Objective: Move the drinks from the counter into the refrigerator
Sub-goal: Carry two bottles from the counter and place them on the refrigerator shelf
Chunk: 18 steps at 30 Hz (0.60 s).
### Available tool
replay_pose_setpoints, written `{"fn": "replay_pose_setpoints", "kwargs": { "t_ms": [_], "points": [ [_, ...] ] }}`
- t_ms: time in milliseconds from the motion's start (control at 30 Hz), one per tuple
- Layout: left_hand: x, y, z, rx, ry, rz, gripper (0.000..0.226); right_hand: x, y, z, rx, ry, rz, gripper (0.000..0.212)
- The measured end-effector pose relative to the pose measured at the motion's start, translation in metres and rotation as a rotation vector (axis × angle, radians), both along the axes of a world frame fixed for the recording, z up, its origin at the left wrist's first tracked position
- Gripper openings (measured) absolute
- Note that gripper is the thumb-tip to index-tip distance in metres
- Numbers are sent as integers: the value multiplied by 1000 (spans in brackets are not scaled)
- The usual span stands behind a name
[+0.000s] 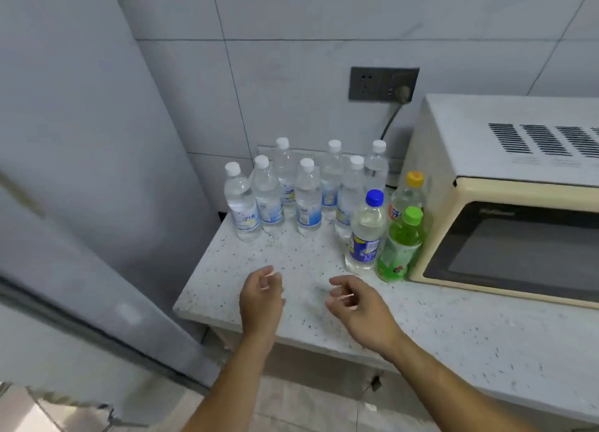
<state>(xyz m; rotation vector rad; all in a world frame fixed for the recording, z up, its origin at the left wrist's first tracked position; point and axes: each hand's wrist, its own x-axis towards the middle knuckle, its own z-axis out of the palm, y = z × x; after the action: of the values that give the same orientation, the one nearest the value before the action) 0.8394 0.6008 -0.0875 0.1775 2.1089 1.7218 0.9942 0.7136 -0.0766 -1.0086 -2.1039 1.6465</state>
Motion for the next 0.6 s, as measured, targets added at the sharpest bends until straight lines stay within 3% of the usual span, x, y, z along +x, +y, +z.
{"fn": "replay_pose_setpoints", "kwargs": {
  "t_ms": [200, 300, 367, 500, 600],
  "points": [
    [-62, 41, 24, 144, -112, 292, 42, -102, 49, 26, 64, 101, -171, 60],
    [-83, 59, 31, 172, -203, 415, 63, -137, 68, 29, 20, 151, -223, 56],
    [-91, 69, 31, 147, -208, 424, 71, -154, 79, 26, -7, 174, -275, 54],
    [-111, 82, 27, 39, -203, 429, 83, -177, 97, 12, -3, 169, -308, 75],
    [-129, 92, 28, -26, -214, 463, 89, -191, 107, 2, -43, 187, -268, 77]
  ]
}}
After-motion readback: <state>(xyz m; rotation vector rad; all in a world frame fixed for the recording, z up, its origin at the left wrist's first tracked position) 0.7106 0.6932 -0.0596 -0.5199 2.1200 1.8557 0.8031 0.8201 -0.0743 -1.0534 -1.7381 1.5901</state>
